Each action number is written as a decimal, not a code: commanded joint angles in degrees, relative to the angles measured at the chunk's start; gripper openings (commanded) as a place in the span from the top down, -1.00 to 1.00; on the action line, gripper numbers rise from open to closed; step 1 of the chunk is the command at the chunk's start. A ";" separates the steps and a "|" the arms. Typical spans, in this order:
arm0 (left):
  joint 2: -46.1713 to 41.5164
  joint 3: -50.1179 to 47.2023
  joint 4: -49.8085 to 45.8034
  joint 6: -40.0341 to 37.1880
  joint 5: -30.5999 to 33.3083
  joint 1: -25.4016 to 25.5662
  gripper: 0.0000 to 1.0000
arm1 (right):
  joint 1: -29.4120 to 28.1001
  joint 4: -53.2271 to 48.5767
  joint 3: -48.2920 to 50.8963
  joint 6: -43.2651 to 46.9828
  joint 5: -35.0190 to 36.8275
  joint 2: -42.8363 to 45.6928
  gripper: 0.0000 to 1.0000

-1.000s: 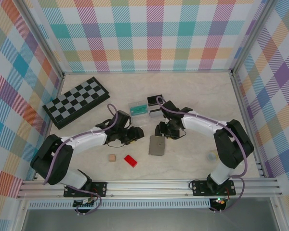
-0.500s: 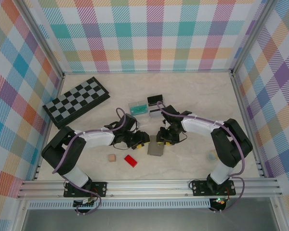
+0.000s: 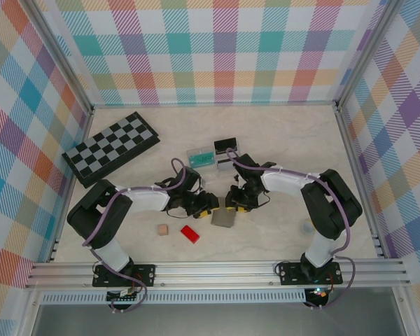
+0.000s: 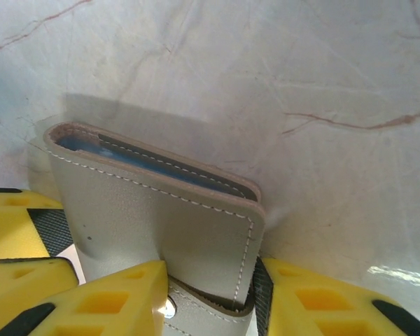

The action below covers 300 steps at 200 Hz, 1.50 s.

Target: Take the credit cards out of the card holder

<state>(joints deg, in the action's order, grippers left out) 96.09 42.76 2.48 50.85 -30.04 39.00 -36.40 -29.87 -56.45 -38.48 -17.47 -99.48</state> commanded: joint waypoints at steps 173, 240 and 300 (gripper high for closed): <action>-2.92 -6.99 16.59 4.12 -3.70 -0.89 0.77 | -0.02 -2.68 -0.92 -0.73 6.53 3.22 0.15; -4.67 -5.99 14.03 2.87 -2.88 -0.88 0.96 | -7.32 -11.94 -6.79 -0.94 18.15 4.27 0.06; -4.77 -5.68 14.04 2.69 -3.35 -0.91 1.00 | -9.56 -11.64 -10.25 0.07 16.77 -1.47 0.08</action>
<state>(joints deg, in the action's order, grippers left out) 93.34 35.73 16.67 54.41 -33.17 38.02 -45.60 -39.53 -65.12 -38.63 -1.32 -98.28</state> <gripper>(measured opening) 0.046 0.462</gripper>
